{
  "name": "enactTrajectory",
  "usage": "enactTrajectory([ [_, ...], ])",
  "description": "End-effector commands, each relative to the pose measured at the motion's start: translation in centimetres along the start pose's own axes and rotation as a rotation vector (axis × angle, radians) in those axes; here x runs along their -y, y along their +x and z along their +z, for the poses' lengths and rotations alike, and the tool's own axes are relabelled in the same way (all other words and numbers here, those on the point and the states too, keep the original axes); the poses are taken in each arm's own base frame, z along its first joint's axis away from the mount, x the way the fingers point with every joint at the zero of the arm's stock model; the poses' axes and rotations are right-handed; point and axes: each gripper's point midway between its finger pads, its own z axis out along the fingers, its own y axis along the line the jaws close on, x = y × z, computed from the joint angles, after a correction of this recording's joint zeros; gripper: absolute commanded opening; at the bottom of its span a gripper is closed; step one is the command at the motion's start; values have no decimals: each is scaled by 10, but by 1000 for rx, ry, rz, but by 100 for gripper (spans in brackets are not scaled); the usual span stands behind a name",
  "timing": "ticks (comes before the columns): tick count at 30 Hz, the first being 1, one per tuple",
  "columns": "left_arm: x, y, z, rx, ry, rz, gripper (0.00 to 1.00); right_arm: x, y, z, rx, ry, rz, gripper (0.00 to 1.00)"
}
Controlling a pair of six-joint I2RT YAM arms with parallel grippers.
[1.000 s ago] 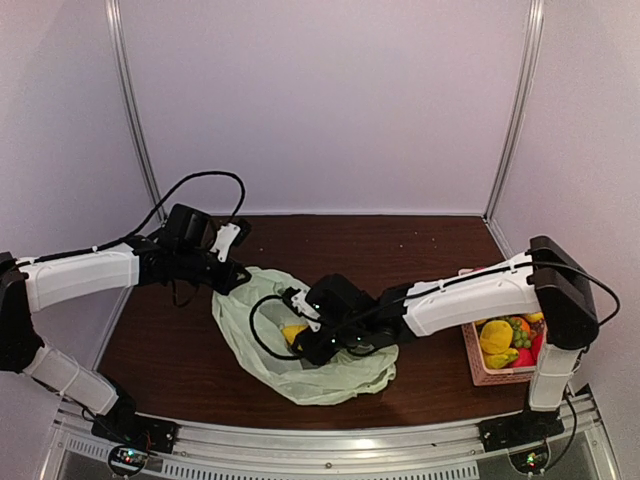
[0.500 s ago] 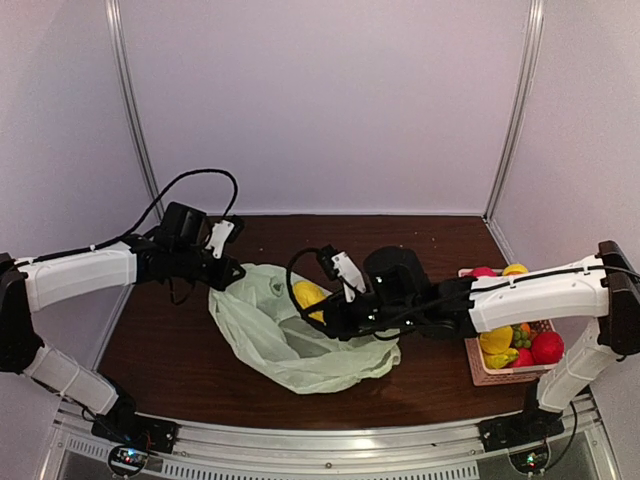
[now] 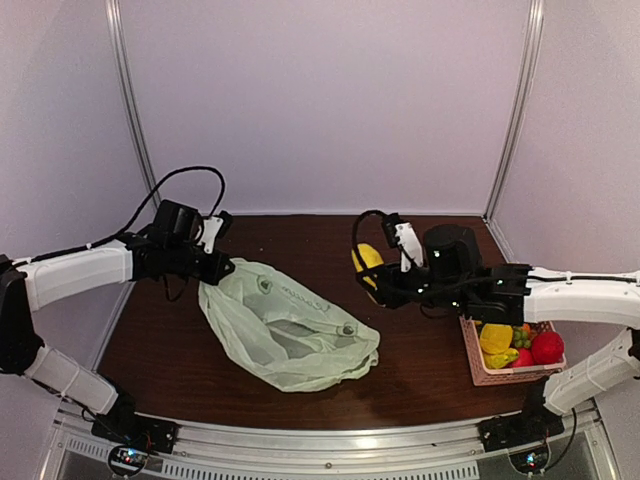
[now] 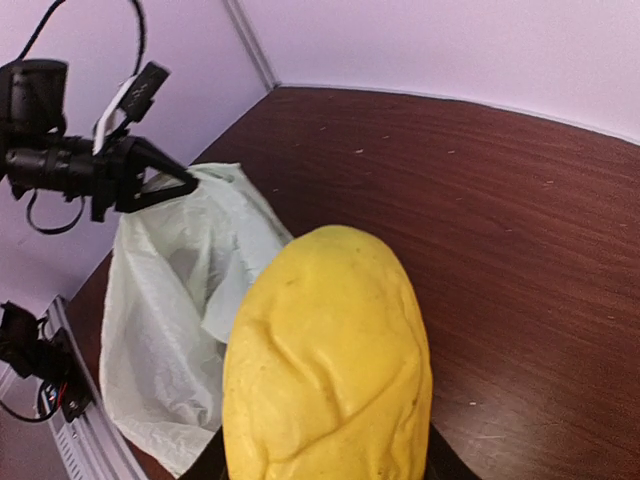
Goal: Untie the knot of the plastic bag and take out the fruit
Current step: Place the fake fruit in the bin.
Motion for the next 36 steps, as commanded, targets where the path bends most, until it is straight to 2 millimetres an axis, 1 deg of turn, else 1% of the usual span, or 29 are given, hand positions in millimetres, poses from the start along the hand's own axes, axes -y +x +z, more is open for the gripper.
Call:
enactTrajectory([
  [1, -9, -16, -10, 57, -29, -33, 0, 100, 11, -45, -14, 408, 38, 32],
  [3, -10, -16, -9, 56, -31, -39, 0, 132, 16, -68, -14, 535, 61, 32],
  [4, -11, -16, -9, 57, -34, -41, 0, 145, 19, -78, -11, 578, 78, 32],
  [5, -11, -17, -10, 59, -37, -41, 2, 155, 22, -88, -4, 607, 96, 33],
  [8, -14, -19, -15, 75, -58, -37, 16, 186, 32, -117, 11, 694, 152, 35],
  [9, -15, -21, -18, 83, -65, -34, 22, 196, 35, -127, 12, 731, 168, 35],
  [10, -16, -24, -22, 98, -73, -30, 30, 205, 38, -137, 13, 764, 181, 35],
  [11, -16, -25, -26, 110, -81, -26, 34, 214, 41, -149, 13, 804, 197, 35],
  [15, -17, -31, -39, 160, -98, -20, 42, 232, 44, -182, 59, 888, 249, 36],
  [18, -17, -34, -43, 175, -99, -17, 46, 244, 52, -199, 74, 944, 295, 38],
  [22, -14, -34, -45, 177, -88, -16, 48, 256, 65, -206, 66, 989, 365, 38],
  [27, -13, -37, -51, 195, -85, -16, 50, 270, 77, -223, 100, 1109, 411, 38],
  [32, -13, -40, -59, 218, -93, -14, 50, 273, 81, -236, 167, 1145, 458, 38],
  [36, -12, -42, -62, 230, -91, -12, 51, 274, 87, -241, 185, 1160, 480, 39],
])
